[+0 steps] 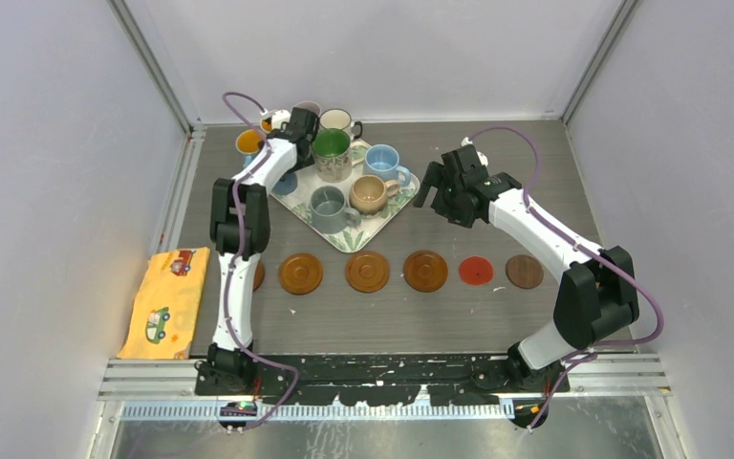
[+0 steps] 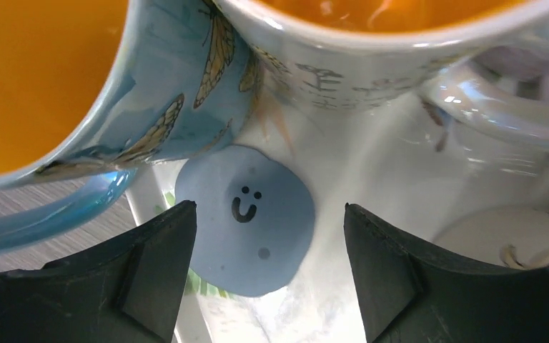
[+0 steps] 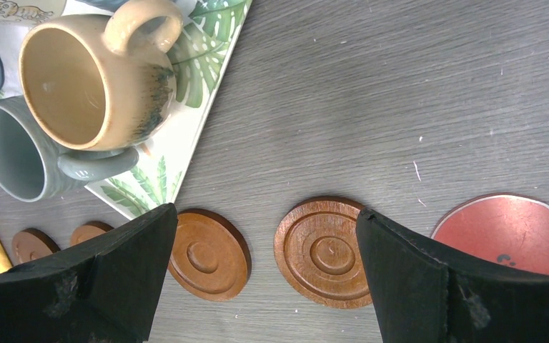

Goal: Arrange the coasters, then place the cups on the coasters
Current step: Pick up the coaster from the tray.

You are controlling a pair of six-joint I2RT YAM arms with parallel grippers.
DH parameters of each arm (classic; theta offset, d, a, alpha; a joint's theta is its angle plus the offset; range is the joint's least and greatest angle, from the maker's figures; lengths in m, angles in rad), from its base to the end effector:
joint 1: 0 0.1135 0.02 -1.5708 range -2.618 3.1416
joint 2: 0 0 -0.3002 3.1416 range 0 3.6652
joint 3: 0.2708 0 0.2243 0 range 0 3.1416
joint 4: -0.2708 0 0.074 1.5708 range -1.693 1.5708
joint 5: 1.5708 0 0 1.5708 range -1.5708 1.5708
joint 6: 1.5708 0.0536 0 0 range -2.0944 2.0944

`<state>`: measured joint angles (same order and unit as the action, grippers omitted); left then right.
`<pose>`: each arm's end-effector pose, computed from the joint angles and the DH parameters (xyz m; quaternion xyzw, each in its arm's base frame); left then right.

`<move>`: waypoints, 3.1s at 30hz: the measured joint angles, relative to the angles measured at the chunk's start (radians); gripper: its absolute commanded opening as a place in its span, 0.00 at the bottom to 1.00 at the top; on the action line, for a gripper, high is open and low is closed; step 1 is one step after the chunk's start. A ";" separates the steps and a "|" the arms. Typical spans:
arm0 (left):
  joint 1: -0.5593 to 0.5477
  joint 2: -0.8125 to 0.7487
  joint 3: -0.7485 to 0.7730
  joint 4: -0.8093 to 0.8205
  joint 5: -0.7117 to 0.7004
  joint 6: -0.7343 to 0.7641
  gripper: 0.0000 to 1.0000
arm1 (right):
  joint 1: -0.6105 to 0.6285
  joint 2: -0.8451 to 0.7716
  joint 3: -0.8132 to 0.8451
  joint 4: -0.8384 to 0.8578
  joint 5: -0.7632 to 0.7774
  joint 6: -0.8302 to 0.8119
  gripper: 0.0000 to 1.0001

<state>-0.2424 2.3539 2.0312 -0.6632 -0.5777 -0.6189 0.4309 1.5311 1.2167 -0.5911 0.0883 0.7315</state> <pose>0.5132 -0.0967 0.2155 -0.2524 0.8863 0.1325 0.3650 0.2844 0.1255 0.3035 0.1556 0.9315 0.1442 0.2956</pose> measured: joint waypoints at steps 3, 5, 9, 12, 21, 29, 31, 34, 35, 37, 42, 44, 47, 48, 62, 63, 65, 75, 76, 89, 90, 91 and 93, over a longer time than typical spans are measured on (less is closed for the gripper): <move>0.008 0.029 0.009 -0.009 -0.010 0.004 0.77 | 0.000 0.000 0.000 0.000 0.000 0.000 1.00; 0.012 0.045 0.009 -0.010 -0.022 0.002 0.77 | 0.000 0.000 0.000 0.000 0.000 0.000 1.00; 0.016 0.047 0.011 -0.011 -0.037 0.000 0.77 | 0.000 0.000 0.000 0.000 -0.001 0.000 1.00; 0.016 0.047 0.011 -0.020 -0.048 -0.011 0.77 | 0.000 0.000 0.000 0.000 -0.001 0.000 1.00; 0.016 0.016 -0.051 -0.016 -0.082 -0.098 0.77 | 0.000 0.000 0.000 0.000 -0.003 0.000 1.00; 0.011 -0.035 -0.138 0.027 -0.082 -0.138 0.77 | 0.000 0.000 -0.002 0.001 -0.009 0.000 1.00; 0.009 -0.048 -0.154 0.031 -0.081 -0.142 0.77 | 0.000 0.000 -0.003 0.001 -0.009 0.000 1.00; 0.010 -0.068 -0.181 0.008 -0.084 -0.157 0.78 | 0.001 0.000 -0.003 0.001 -0.011 0.000 1.00; 0.012 -0.072 -0.186 0.006 -0.085 -0.161 0.78 | 0.002 0.000 -0.003 0.001 -0.012 0.000 1.00; 0.015 -0.083 -0.201 0.003 -0.085 -0.167 0.78 | 0.004 0.000 -0.003 0.001 -0.012 0.000 1.00; 0.016 -0.101 -0.228 -0.006 -0.087 -0.178 0.78 | 0.007 0.000 -0.003 0.001 -0.013 0.000 1.00; 0.016 -0.105 -0.233 -0.006 -0.089 -0.182 0.78 | 0.007 0.000 -0.003 0.001 -0.013 0.000 1.00; 0.016 -0.123 -0.261 -0.007 -0.091 -0.187 0.78 | 0.007 0.000 -0.003 0.001 -0.013 0.000 1.00; 0.016 -0.130 -0.271 -0.007 -0.091 -0.187 0.79 | 0.008 0.000 -0.003 0.001 -0.013 0.000 1.00; 0.028 -0.267 -0.488 0.014 -0.066 -0.225 0.79 | 0.012 0.000 -0.006 0.002 -0.015 0.000 1.00; 0.029 -0.276 -0.502 0.024 -0.060 -0.230 0.79 | 0.012 -0.001 -0.007 0.003 -0.016 0.000 1.00; 0.029 -0.293 -0.525 0.040 -0.053 -0.237 0.79 | 0.012 -0.004 -0.010 0.006 -0.016 0.000 1.00; 0.046 -0.359 -0.611 0.113 -0.002 -0.247 0.72 | 0.013 -0.019 -0.016 0.014 -0.021 0.000 1.00; 0.047 -0.366 -0.616 0.115 0.001 -0.248 0.71 | 0.014 -0.019 -0.016 0.015 -0.022 0.000 1.00; 0.065 -0.436 -0.718 0.086 0.006 -0.245 0.57 | 0.019 -0.029 -0.023 0.017 -0.023 0.000 1.00; 0.066 -0.438 -0.724 0.086 0.008 -0.245 0.57 | 0.019 -0.031 -0.023 0.018 -0.023 0.000 1.00; 0.068 -0.441 -0.731 0.086 0.008 -0.245 0.56 | 0.019 -0.033 -0.024 0.018 -0.023 0.000 1.00; 0.069 -0.447 -0.744 0.088 0.008 -0.245 0.56 | 0.019 -0.035 -0.024 0.019 -0.023 0.000 1.00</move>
<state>-0.1738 1.9068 1.2873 -0.5751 -0.5701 -0.8642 0.4500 1.4963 1.1927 -0.5720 0.0650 0.7319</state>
